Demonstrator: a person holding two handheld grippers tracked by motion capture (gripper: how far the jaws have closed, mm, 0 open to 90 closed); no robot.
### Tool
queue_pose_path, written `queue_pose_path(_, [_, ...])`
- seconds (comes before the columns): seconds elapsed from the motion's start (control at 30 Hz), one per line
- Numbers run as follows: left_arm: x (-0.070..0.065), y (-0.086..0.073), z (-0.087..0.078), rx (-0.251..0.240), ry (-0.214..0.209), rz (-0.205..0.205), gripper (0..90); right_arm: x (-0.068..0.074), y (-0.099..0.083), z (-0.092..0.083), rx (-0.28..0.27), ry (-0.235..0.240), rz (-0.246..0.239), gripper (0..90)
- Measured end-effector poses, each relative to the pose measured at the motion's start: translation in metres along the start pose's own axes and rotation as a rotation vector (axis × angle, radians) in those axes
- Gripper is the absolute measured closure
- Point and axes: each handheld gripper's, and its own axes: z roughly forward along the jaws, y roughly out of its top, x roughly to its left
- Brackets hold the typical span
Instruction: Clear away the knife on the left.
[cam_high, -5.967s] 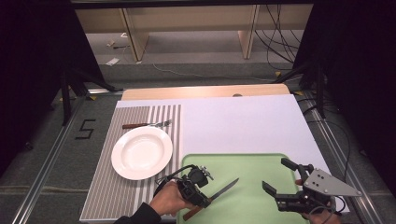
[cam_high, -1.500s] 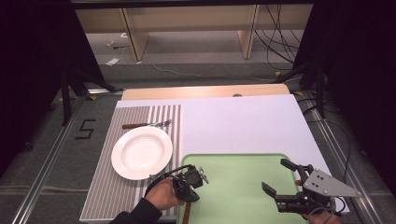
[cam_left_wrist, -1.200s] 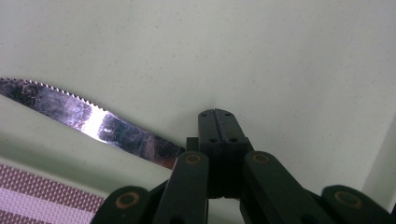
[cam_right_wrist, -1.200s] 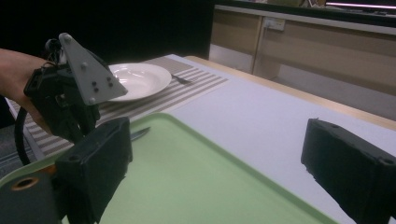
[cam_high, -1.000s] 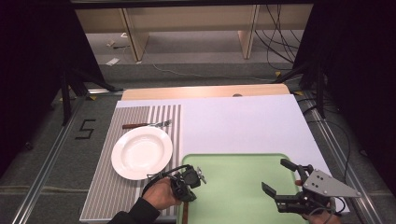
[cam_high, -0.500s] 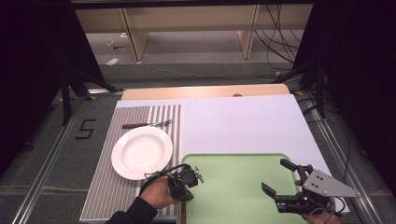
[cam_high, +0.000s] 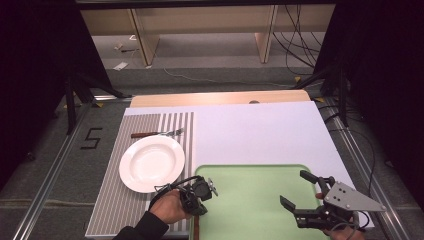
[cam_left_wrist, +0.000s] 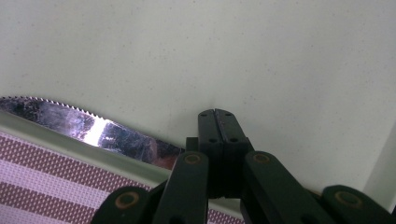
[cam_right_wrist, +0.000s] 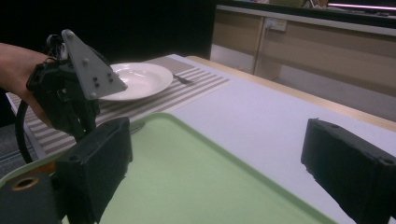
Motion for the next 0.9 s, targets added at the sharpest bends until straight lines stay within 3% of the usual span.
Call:
queue_pose_path(0.07, [-0.002, -0.001, -0.002, 0.001, 0.008, -0.021, 87.7, 0.000, 0.000, 0.000, -0.002, 0.000, 0.000, 9.8])
queue_pose_path(0.2, [-0.003, 0.000, -0.004, -0.020, 0.003, -0.010, 81.0, 0.000, 0.000, 0.000, -0.002, -0.001, 0.000, 9.8])
queue_pose_path(0.6, [-0.002, 0.001, -0.009, -0.081, 0.024, -0.059, 53.8, 0.000, 0.000, 0.000, -0.001, 0.000, 0.001, 9.8])
queue_pose_path(0.9, [0.001, 0.000, -0.018, -0.150, 0.058, -0.101, 45.0, 0.000, 0.000, 0.000, -0.001, 0.000, 0.001, 9.8])
